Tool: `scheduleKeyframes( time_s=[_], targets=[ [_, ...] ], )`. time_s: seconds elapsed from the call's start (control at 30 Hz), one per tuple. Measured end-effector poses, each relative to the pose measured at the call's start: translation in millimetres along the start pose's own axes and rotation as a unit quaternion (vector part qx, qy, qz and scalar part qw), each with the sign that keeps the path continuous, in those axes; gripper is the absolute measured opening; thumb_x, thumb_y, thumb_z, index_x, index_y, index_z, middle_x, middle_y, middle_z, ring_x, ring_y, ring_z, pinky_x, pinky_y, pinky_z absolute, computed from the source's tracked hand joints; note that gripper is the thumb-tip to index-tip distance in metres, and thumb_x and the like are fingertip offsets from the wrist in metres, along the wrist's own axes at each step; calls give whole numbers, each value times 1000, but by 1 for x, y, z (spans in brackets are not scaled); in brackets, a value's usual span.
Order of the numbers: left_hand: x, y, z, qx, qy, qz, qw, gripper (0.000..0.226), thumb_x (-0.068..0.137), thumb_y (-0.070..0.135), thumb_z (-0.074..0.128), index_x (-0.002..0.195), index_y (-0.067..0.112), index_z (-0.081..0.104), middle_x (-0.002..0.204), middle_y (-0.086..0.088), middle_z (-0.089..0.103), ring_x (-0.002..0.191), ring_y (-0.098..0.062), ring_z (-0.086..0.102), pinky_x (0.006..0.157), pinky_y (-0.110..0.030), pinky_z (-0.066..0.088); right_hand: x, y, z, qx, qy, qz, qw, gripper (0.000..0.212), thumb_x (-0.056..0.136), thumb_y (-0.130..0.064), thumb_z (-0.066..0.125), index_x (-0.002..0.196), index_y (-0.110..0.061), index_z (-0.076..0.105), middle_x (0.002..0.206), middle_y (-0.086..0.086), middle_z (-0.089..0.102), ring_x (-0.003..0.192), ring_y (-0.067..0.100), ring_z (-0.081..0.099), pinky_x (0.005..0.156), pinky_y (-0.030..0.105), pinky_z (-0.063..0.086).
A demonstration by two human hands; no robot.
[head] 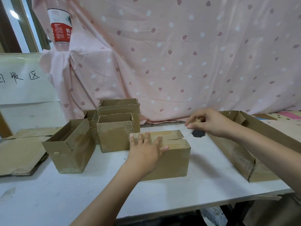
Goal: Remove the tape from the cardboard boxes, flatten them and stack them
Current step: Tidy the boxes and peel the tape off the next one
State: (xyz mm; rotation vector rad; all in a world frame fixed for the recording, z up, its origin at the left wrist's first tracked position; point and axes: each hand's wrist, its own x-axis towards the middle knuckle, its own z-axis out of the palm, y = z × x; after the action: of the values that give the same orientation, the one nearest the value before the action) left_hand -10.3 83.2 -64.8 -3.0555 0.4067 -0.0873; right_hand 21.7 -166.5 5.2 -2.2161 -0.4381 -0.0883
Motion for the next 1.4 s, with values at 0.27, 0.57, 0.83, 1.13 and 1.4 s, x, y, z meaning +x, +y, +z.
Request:
scheduleKeyframes(
  time_s=[0.27,0.57,0.83,1.13,1.4],
  targets=[
    [5,10,3,-15,11,-20,1000,64,100,61,10,149,22,23,162,-24,9,147,-48,9,119,-60,3,-10,-10,4,-63,-51,14,997,19,94,-36,67,78,-30,77,100,-11,66,82,2,65,92,46,55],
    [3,-8,9,-8,25,-3,1000,62,100,60,10,152,27,18,163,-21,5,149,-44,7,121,-54,1,-7,2,-5,-88,-32,23,995,25,69,-18,90,81,-16,68,75,-2,70,69,12,65,79,48,56],
    [-2,-15,8,-4,18,-1,1000,67,97,62,6,155,30,14,164,-19,2,150,-42,5,122,-50,-1,-12,11,-4,-45,2,3,999,17,73,-13,87,79,-19,72,102,-6,73,91,18,69,90,42,58],
    [-4,-15,8,6,22,1,1000,66,96,62,5,154,31,14,165,-18,3,150,-41,6,122,-49,-2,-12,-1,-2,-29,47,-23,998,20,73,-10,84,78,-21,67,84,6,67,72,26,63,64,54,57],
    [-4,-15,8,5,25,3,1000,67,95,63,3,154,32,14,165,-17,5,150,-41,6,122,-50,0,-11,10,6,-136,-5,-23,990,17,78,-23,85,89,-33,79,92,-2,60,66,2,49,68,11,40]
  ],
)
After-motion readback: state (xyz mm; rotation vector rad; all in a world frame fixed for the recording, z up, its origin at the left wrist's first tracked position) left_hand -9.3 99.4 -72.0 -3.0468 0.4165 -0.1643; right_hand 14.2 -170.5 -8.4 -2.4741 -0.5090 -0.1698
